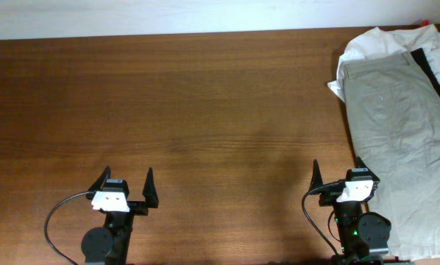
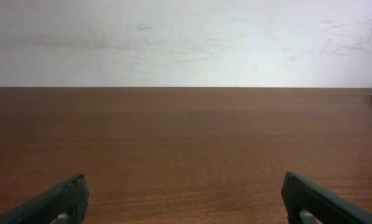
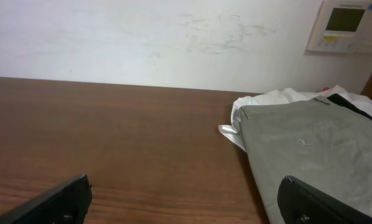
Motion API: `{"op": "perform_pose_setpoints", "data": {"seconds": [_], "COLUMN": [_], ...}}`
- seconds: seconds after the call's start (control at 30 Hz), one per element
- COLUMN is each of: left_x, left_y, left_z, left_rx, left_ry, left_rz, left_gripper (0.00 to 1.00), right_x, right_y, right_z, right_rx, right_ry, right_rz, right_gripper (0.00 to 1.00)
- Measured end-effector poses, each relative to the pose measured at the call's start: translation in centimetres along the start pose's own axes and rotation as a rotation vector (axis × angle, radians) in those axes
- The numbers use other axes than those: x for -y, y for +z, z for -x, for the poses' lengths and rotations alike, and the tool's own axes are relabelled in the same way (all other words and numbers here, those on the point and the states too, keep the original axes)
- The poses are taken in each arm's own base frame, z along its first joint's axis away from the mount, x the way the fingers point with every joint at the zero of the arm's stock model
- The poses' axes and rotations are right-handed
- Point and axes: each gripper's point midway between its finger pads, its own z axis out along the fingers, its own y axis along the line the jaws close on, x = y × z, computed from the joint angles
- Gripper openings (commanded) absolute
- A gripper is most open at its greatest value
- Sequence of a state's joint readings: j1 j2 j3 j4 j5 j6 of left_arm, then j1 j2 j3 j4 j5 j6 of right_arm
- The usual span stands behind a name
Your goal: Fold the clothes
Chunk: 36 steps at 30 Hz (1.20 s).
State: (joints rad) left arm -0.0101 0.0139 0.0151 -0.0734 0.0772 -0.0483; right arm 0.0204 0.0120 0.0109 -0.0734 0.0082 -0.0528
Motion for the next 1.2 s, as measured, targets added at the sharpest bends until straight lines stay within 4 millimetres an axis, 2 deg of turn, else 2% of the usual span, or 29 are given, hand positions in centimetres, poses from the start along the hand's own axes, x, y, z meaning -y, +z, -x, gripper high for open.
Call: {"op": "perform_pose_setpoints", "data": {"seconds": [0.4, 0.5, 0.6, 0.73, 0.77, 0.83, 0.9, 0.97, 1.03, 1.1, 1.17, 1.2], "left_x": [0.0, 0.0, 0.0, 0.0, 0.0, 0.0, 0.0, 0.0, 0.0, -0.1, -0.1, -0.1], "left_y": [0.0, 0.0, 0.0, 0.0, 0.0, 0.0, 0.0, 0.0, 0.0, 0.0, 0.0, 0.0], "left_z": [0.0, 0.0, 0.0, 0.0, 0.0, 0.0, 0.0, 0.0, 0.0, 0.0, 0.0, 0.1], "left_rx": [0.000, 0.000, 0.000, 0.000, 0.000, 0.000, -0.001, -0.001, 0.001, -0.001, 0.000, 0.003], "left_ry": [0.000, 0.000, 0.000, 0.000, 0.000, 0.000, 0.000, 0.000, 0.000, 0.000, 0.000, 0.001], "left_rz": [0.000, 0.000, 0.000, 0.000, 0.000, 0.000, 0.000, 0.001, 0.001, 0.004, 0.004, 0.004], "left_gripper": [0.99, 0.99, 0.99, 0.99, 0.99, 0.99, 0.99, 0.99, 0.99, 0.99, 0.99, 0.99], "right_x": [0.0, -3.2, -6.8, -8.2, -8.3, -7.8, -7.4, -6.8, -6.1, -5.1, -4.5, -4.3], "right_y": [0.0, -0.3, -1.7, -2.5, -2.8, -4.4, -4.7, -4.9, -4.5, -2.3, 1.7, 4.6], "right_z": [0.2, 1.5, 3.5, 4.1, 5.4, 10.3, 11.3, 13.3, 15.8, 18.4, 18.6, 17.8], "right_rx": [0.007, 0.053, 0.087, 0.051, 0.103, 0.319, 0.356, 0.390, 0.397, 0.334, 0.203, 0.084], "right_ry": [0.005, 0.117, 0.306, 0.471, 0.471, 0.423, 0.414, 0.367, 0.308, 0.259, 0.245, 0.206], "right_rz": [0.003, 0.191, 0.433, 0.540, 0.560, 0.590, 0.569, 0.532, 0.476, 0.398, 0.342, 0.314], "right_gripper": [0.99, 0.99, 0.99, 0.99, 0.99, 0.99, 0.99, 0.99, 0.99, 0.99, 0.99, 0.99]}}
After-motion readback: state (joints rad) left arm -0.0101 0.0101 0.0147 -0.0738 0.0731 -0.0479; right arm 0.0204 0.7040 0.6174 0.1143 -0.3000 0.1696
